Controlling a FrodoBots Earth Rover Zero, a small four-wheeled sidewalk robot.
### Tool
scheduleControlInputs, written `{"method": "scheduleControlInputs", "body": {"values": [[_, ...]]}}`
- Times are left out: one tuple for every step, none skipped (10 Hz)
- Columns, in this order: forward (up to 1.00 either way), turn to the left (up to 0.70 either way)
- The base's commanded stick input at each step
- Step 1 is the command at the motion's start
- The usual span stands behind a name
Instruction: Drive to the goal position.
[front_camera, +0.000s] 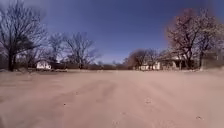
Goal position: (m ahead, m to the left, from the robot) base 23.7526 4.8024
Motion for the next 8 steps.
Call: {"method": "scheduleControlInputs", "body": {"values": [[1.00, 0.00], [1.00, 0.00], [1.00, 0.00], [1.00, 0.00], [1.00, 0.00], [1.00, 0.00], [1.00, 0.00], [1.00, 0.00]]}}
